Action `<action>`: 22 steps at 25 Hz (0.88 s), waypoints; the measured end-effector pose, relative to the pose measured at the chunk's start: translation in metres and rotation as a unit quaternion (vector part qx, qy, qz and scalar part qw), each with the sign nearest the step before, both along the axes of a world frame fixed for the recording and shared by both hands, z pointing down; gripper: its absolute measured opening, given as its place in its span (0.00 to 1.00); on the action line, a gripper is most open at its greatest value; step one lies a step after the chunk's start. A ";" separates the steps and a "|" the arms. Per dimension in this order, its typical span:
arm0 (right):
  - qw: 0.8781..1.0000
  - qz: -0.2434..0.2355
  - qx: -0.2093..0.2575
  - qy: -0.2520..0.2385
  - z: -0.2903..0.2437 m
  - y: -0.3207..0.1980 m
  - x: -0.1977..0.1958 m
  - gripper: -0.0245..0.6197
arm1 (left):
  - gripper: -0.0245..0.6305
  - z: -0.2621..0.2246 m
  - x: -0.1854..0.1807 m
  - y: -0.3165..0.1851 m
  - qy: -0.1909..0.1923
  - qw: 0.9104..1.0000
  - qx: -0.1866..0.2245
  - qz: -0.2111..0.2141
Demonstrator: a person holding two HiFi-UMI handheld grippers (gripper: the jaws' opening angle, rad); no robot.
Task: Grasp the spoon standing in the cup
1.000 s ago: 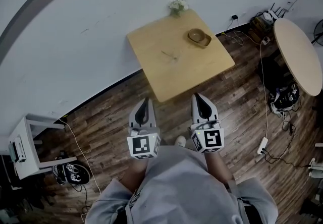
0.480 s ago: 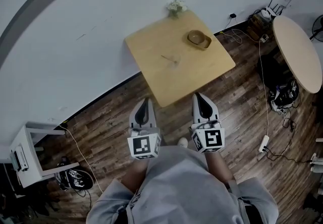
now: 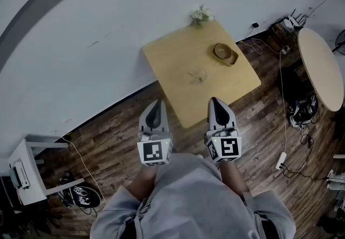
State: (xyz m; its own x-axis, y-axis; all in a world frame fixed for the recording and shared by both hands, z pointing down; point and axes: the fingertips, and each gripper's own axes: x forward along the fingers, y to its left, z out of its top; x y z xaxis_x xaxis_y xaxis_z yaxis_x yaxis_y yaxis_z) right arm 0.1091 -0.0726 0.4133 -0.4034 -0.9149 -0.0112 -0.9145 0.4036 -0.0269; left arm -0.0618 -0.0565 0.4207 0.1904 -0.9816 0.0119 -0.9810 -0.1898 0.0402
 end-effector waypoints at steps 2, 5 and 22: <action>1.000 0.005 0.001 0.001 -0.001 -0.011 -0.010 0.04 | 0.04 -0.003 -0.011 -0.011 0.000 1.000 0.002 0.003; 1.000 0.015 0.003 0.007 0.001 -0.027 -0.023 0.04 | 0.04 0.002 -0.029 -0.026 -0.003 1.000 -0.002 0.009; 0.996 0.047 -0.059 0.042 0.066 -0.089 -0.026 0.04 | 0.04 0.012 -0.054 -0.082 0.010 1.000 -0.017 0.022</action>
